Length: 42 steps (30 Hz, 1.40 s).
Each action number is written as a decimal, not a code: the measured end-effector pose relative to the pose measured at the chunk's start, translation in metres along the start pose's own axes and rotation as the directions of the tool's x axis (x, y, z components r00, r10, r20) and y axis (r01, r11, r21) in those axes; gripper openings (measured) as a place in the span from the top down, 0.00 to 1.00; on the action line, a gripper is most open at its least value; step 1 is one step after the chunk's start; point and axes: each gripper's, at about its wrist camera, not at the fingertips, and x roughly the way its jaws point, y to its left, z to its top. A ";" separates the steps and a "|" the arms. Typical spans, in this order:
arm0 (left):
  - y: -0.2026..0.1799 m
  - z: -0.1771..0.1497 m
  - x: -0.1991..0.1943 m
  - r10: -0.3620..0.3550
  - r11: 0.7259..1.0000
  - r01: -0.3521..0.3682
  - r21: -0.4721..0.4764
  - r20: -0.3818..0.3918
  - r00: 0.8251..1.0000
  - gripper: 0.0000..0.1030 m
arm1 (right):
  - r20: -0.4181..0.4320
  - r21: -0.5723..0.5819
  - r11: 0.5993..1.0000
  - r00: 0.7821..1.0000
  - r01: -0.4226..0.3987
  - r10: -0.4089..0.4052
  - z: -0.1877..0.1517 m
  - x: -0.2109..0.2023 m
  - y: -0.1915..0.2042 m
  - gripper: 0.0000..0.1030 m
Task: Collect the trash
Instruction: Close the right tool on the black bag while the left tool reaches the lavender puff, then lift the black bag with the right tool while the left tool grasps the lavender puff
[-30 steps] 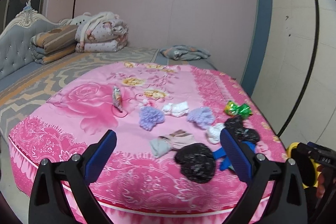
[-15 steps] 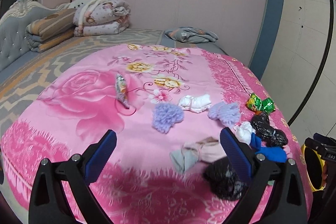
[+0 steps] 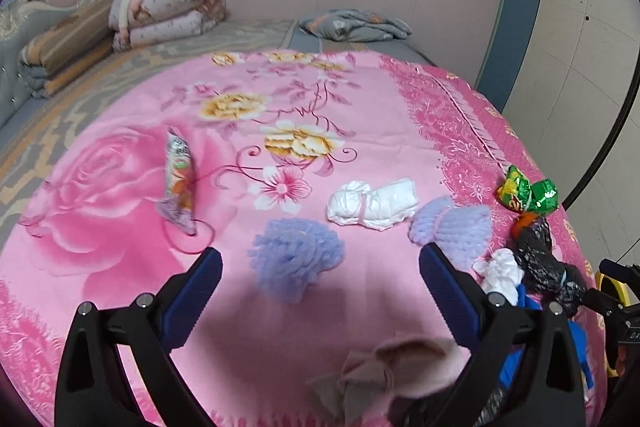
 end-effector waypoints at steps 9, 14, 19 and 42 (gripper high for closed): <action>0.004 0.003 0.040 -0.043 0.998 0.042 -0.036 -0.040 0.998 0.10 | -0.015 -0.059 0.998 1.000 -0.009 0.008 0.017 0.034 0.012 0.19; 0.009 -0.002 0.052 -0.059 0.997 0.056 -0.057 -0.051 0.997 0.27 | -0.056 -0.061 0.998 0.998 -0.031 0.028 0.019 0.055 0.013 0.27; 0.014 -0.006 0.059 -0.061 0.996 0.057 -0.068 -0.053 0.997 0.49 | -0.072 -0.047 0.996 0.995 -0.070 0.067 0.018 0.063 0.014 0.46; 0.010 -0.001 0.032 -0.098 0.995 0.097 -0.038 -0.020 0.995 0.77 | -0.022 0.012 0.989 0.989 -0.146 0.146 0.011 0.016 0.014 0.68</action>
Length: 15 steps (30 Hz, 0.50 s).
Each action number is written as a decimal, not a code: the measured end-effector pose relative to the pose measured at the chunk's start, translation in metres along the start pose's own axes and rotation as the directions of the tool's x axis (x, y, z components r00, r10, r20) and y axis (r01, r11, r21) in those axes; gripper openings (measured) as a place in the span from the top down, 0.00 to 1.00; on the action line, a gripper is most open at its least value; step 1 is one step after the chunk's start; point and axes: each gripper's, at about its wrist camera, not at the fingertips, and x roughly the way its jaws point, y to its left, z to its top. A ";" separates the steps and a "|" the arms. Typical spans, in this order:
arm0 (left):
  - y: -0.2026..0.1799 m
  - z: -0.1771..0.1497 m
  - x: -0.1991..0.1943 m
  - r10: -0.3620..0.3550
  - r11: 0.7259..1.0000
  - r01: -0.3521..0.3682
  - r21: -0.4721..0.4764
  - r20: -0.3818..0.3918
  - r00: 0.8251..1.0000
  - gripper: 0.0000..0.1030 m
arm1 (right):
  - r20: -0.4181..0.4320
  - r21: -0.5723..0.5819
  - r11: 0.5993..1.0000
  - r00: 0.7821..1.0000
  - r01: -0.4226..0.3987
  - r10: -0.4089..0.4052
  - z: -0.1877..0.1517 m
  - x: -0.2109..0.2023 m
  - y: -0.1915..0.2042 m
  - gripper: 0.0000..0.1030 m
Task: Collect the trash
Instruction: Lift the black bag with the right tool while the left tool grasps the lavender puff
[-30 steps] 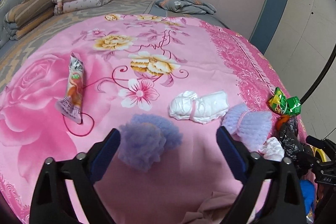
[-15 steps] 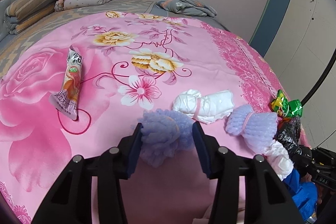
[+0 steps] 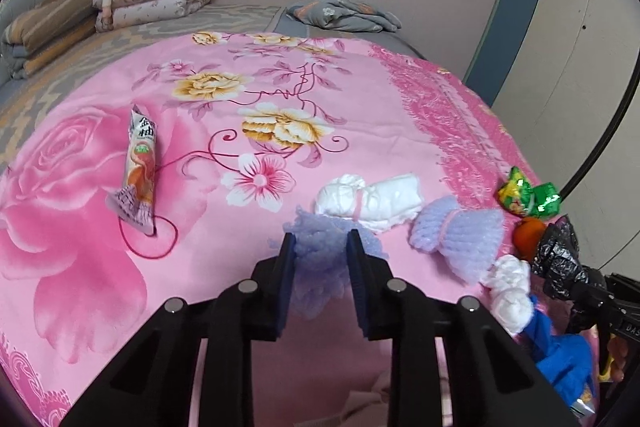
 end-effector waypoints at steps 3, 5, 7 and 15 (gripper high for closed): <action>0.001 0.000 -0.013 0.000 1.000 0.000 -0.002 0.018 1.000 0.77 | 0.022 0.001 1.000 1.000 0.003 -0.003 -0.003 -0.015 0.001 0.68; 0.000 0.000 -0.025 -0.007 1.000 0.008 -0.006 0.035 0.999 0.77 | 0.033 0.003 1.000 0.999 -0.004 0.004 -0.005 -0.026 0.002 0.68; -0.003 0.000 -0.038 -0.007 1.000 0.007 -0.003 0.056 0.998 0.77 | 0.044 0.010 1.000 0.999 -0.012 0.011 -0.008 -0.037 0.002 0.68; -0.031 -0.001 -0.093 -0.044 0.999 0.040 0.036 0.129 0.991 0.77 | 0.121 0.042 0.999 0.992 -0.030 0.025 -0.019 -0.095 0.001 0.68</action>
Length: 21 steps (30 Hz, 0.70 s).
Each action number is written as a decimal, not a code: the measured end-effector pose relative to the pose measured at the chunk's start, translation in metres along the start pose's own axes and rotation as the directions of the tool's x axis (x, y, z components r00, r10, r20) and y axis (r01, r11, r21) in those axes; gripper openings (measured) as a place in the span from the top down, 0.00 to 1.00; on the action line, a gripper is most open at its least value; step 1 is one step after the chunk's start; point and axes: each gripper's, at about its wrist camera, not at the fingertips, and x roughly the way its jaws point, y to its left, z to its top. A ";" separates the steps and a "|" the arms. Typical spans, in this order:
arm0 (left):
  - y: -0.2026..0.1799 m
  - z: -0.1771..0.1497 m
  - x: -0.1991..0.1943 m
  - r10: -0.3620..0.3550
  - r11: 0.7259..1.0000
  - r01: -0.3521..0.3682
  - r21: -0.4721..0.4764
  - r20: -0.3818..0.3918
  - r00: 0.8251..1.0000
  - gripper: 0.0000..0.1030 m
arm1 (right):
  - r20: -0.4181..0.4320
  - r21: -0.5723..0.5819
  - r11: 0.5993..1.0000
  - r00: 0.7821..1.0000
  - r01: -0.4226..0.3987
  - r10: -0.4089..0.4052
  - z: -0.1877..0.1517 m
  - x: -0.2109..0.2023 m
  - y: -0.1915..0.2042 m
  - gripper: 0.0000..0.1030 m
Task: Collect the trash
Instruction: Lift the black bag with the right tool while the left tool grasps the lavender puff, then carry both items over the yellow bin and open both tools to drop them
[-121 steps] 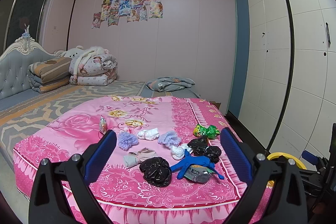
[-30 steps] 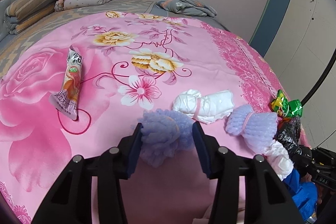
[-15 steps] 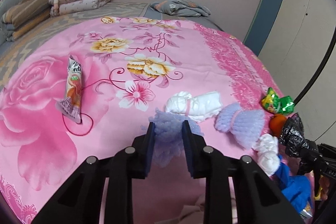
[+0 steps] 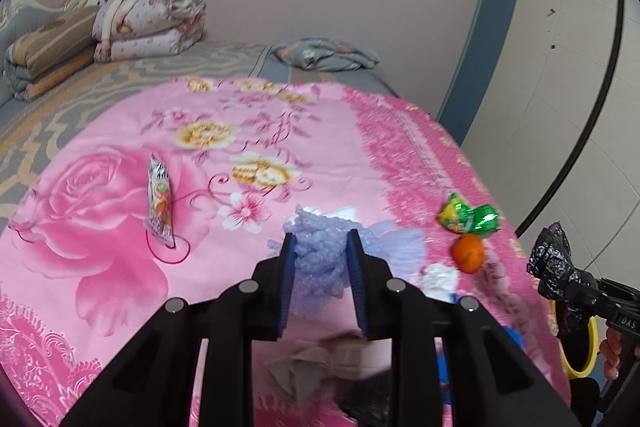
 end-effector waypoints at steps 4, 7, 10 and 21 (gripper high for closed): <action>-0.029 0.006 -0.028 -0.031 0.999 0.030 0.024 0.039 0.999 0.77 | 0.042 0.020 1.000 0.999 0.005 -0.006 -0.002 -0.033 -0.003 0.68; -0.053 0.011 -0.043 -0.055 0.997 0.052 0.050 0.059 0.997 0.77 | 0.082 0.031 0.999 0.996 0.022 -0.025 -0.003 -0.062 -0.009 0.68; -0.081 0.016 -0.058 -0.090 0.993 0.084 0.078 0.076 0.993 0.77 | 0.117 0.043 0.998 0.992 0.035 -0.040 -0.003 -0.086 -0.017 0.68; -0.177 0.029 -0.098 -0.222 0.964 0.202 0.172 0.112 0.969 0.77 | 0.234 0.129 0.986 0.963 0.106 -0.134 -0.004 -0.175 -0.064 0.68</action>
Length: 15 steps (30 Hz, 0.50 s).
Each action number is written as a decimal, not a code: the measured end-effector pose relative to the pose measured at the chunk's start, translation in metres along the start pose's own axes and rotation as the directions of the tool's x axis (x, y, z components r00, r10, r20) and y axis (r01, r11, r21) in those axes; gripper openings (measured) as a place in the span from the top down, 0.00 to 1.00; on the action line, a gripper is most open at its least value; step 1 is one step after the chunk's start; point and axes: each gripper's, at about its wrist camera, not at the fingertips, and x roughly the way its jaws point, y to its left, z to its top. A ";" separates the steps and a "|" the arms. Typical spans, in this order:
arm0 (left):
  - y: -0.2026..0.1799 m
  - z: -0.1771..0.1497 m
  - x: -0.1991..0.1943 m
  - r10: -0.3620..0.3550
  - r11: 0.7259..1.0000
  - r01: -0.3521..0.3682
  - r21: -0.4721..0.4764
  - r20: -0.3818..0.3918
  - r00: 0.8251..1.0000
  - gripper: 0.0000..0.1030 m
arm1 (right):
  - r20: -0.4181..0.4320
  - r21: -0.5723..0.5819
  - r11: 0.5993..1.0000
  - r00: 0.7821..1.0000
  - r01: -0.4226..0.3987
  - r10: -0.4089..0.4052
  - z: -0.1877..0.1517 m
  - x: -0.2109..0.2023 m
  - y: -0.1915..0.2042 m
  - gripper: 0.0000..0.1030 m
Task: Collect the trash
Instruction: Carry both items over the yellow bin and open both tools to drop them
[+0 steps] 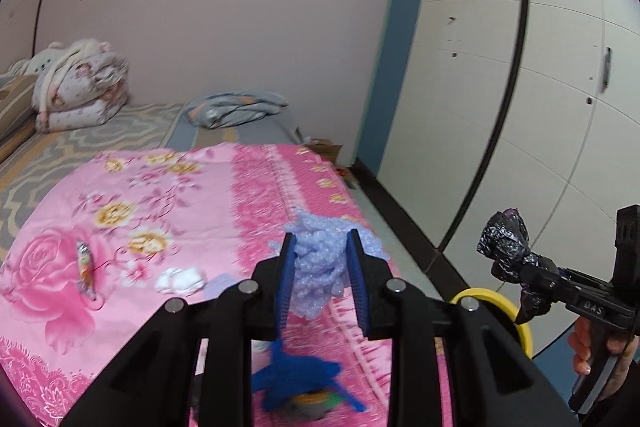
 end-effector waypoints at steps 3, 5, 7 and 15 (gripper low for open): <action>-0.022 0.008 -0.001 -0.030 0.999 0.030 0.022 0.009 1.000 0.77 | 0.032 0.027 0.999 0.999 0.036 -0.037 0.007 -0.019 -0.020 0.67; -0.041 0.014 -0.002 -0.049 0.998 0.048 0.046 0.020 0.999 0.77 | 0.052 0.052 0.997 0.996 0.065 -0.068 0.012 -0.032 -0.036 0.67; -0.058 0.021 -0.001 -0.071 0.996 0.069 0.065 0.029 0.997 0.77 | 0.069 0.072 0.993 0.993 0.091 -0.096 0.016 -0.044 -0.051 0.67; -0.116 0.041 0.022 -0.144 0.984 0.139 0.112 0.039 0.989 0.76 | 0.130 0.160 0.967 0.967 0.197 -0.219 0.026 -0.083 -0.109 0.67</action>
